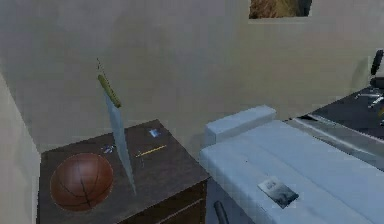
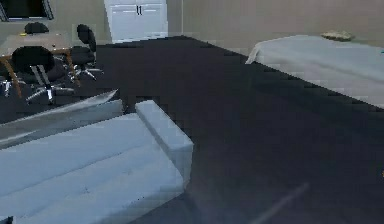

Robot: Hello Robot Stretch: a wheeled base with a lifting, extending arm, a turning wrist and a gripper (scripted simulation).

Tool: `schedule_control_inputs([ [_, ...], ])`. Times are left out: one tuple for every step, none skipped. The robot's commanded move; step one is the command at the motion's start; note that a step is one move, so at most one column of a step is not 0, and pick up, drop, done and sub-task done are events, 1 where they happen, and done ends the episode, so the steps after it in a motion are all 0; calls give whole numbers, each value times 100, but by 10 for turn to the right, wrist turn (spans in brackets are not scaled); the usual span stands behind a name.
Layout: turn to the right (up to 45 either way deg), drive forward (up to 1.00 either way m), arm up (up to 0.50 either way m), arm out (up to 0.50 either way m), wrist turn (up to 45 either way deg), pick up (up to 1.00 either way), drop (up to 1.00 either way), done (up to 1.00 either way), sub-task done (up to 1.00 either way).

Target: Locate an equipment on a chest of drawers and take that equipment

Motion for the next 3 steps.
schedule_control_inputs([
  [0,40,0,0,0,0,0,0,0],
  [-450,0,0,0,0,0,0,0,0],
  [-450,0,0,0,0,0,0,0,0],
])
